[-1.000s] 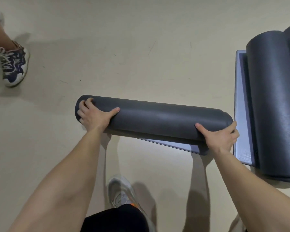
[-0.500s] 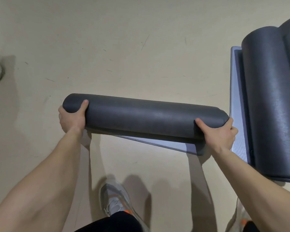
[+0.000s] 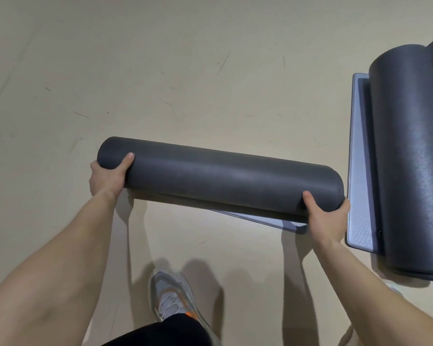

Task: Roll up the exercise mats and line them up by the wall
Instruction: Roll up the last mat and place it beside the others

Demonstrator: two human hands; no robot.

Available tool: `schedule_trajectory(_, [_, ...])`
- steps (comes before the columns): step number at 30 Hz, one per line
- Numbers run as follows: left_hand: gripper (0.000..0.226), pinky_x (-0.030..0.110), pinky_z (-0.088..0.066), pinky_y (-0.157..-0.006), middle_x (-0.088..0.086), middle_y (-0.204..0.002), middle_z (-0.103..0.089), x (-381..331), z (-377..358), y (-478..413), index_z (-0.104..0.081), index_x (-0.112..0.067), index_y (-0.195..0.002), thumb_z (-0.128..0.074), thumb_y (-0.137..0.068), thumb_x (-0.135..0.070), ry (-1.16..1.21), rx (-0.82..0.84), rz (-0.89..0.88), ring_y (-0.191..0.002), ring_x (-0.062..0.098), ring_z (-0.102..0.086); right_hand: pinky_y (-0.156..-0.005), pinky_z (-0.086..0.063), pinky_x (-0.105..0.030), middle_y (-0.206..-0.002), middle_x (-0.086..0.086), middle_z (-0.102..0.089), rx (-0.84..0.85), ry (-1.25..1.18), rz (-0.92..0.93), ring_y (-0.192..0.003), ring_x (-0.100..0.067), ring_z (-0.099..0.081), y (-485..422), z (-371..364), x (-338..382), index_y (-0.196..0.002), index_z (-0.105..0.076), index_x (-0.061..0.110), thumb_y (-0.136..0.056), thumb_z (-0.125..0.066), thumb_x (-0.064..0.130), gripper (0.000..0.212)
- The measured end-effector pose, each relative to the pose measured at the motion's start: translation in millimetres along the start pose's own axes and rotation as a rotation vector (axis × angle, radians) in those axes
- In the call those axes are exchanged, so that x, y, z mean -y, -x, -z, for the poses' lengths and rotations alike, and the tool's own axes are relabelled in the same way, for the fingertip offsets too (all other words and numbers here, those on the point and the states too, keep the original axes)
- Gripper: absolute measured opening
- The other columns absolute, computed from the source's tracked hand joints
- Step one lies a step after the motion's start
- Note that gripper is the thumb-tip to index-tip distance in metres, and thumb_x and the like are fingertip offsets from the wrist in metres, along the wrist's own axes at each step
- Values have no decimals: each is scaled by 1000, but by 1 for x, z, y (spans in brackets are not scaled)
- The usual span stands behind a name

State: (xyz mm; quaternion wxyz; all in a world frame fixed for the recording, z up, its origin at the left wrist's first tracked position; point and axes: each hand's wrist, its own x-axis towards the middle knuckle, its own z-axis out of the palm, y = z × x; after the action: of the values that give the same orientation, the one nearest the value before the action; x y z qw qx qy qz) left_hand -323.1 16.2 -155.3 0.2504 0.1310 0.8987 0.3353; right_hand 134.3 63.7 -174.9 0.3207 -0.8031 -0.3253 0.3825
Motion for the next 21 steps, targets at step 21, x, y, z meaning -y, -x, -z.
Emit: schedule_trajectory(21, [133,46,-27,-124,7,-167,-13,22,-20,-12,-2,-19,-163,-88,-69,-56,-3,12,-152,-151,32,-25,-120,-23,-57,-168,-11,-20,529,1192,1024,-151,-37,-23,5,-67,80,-163,-14,28,-71,-69,80,120])
